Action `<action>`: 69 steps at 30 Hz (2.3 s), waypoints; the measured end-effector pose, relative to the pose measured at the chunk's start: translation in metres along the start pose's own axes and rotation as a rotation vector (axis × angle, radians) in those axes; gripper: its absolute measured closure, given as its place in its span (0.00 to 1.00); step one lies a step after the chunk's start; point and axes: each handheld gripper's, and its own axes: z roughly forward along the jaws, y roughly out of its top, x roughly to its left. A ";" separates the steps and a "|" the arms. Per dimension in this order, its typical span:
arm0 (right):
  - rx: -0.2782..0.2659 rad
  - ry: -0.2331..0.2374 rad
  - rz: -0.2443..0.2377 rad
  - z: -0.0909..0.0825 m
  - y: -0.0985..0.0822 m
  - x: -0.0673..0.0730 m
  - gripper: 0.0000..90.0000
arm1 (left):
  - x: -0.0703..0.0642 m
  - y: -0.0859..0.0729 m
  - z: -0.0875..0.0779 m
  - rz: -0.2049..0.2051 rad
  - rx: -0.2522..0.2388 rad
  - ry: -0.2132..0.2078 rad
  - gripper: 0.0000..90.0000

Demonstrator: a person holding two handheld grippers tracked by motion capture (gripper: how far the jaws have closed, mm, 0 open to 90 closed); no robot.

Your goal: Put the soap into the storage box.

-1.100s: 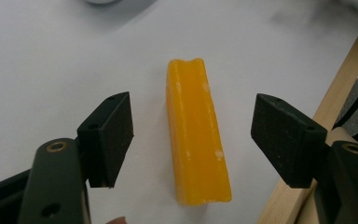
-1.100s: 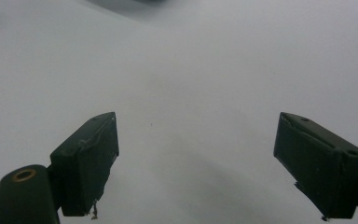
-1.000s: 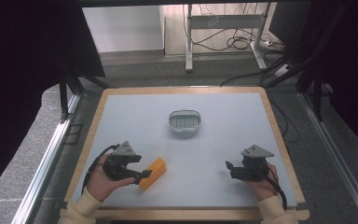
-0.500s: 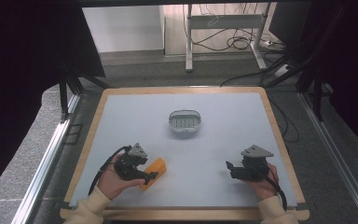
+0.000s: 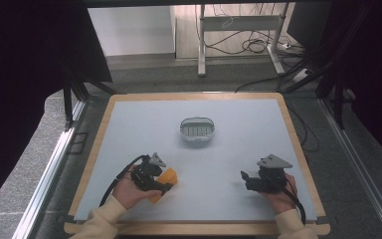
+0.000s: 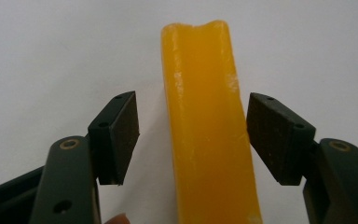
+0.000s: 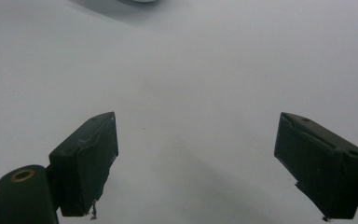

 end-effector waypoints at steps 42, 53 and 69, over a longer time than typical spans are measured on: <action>-0.009 -0.037 -0.026 -0.004 0.000 -0.001 0.17 | -0.003 -0.002 0.014 -0.035 0.033 0.010 0.69; -0.008 -0.039 -0.021 -0.004 0.000 -0.003 0.17 | -0.002 -0.003 0.011 -0.026 0.024 0.000 0.69; -0.006 -0.027 -0.038 -0.002 0.002 0.001 0.17 | 0.004 0.012 -0.005 -0.003 -0.024 -0.026 0.69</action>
